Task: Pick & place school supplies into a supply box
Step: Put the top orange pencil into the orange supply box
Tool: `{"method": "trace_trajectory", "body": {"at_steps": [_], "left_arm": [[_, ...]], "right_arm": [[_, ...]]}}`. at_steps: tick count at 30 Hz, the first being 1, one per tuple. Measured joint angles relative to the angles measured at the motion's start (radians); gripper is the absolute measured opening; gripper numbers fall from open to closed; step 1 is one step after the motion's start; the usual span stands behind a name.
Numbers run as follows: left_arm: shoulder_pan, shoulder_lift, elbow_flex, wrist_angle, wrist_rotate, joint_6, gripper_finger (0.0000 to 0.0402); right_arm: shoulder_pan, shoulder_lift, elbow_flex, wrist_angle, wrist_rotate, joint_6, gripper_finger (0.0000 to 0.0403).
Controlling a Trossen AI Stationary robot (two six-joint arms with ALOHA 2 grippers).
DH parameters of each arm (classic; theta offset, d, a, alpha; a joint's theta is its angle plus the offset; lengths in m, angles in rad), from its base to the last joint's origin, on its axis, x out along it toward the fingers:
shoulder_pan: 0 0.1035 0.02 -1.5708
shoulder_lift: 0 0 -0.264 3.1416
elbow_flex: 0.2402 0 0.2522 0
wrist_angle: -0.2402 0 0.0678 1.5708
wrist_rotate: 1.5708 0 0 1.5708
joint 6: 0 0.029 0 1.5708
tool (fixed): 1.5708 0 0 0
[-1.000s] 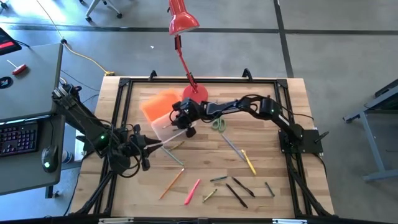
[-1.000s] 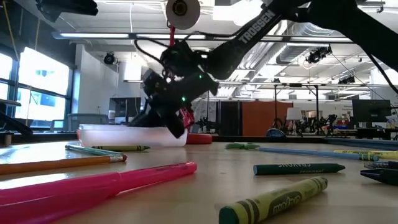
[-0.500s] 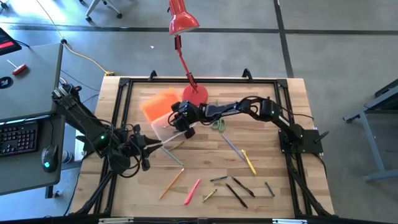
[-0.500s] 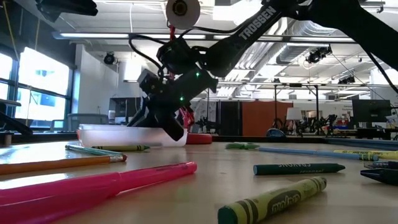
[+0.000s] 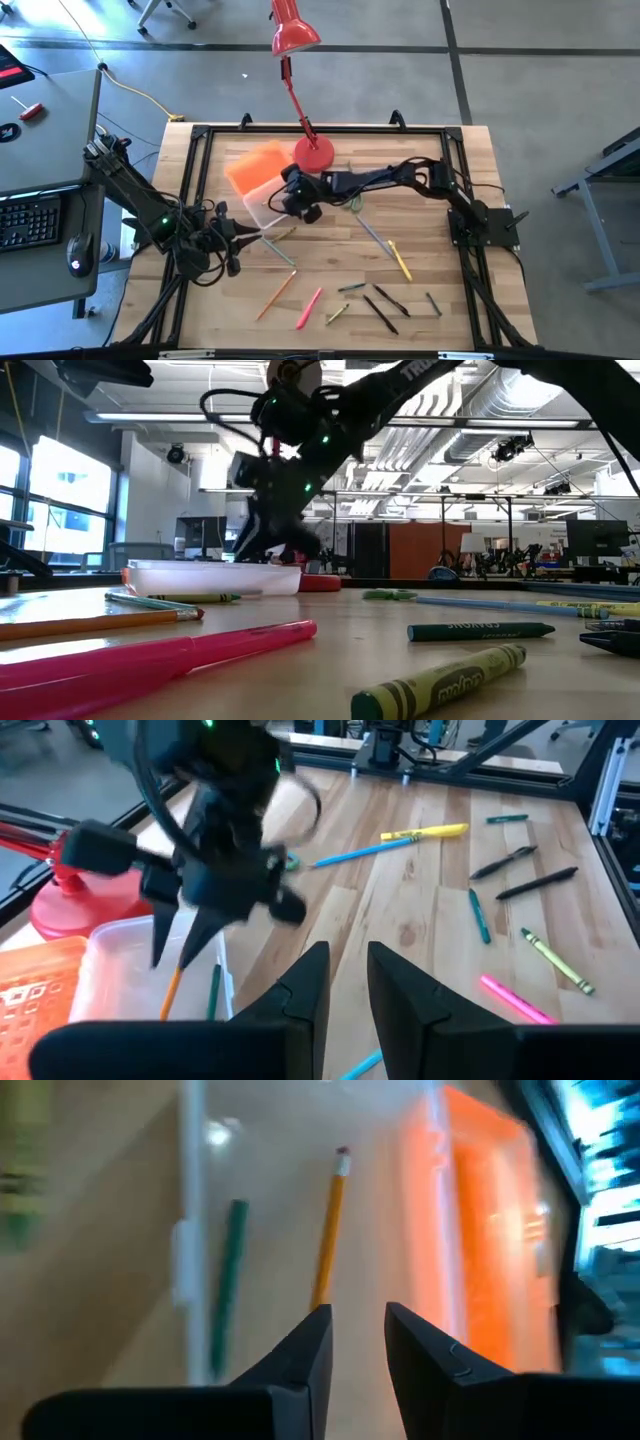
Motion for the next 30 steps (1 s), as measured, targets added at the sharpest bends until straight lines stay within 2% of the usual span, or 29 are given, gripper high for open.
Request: {"method": "trace_trajectory", "body": {"at_steps": [2, 8, 19, 23, 30], "left_arm": [[0.000, 0.000, 0.000, -0.007, 0.002, 0.000, 0.0101], [0.000, 0.000, 0.000, -0.018, 0.002, -0.002, 0.0101], [0.000, 0.000, 0.000, -0.017, 0.001, -0.004, 0.0101], [0.000, 0.000, 0.000, -0.017, 0.000, -0.004, 0.0101], [0.000, 0.000, 0.000, -0.017, -0.002, -0.004, 0.0101]], "right_arm": [[-0.007, -0.017, 0.000, -0.037, -0.033, 0.022, 0.0074], [-0.033, -0.018, -0.001, -0.133, -0.047, 0.072, 0.0073], [-0.062, -0.018, -0.001, -0.155, -0.088, 0.104, 0.0073], [-0.072, -0.017, -0.001, -0.175, -0.164, 0.110, 0.0073], [-0.076, -0.017, -0.001, -0.174, -0.138, 0.110, 0.0073]]}}
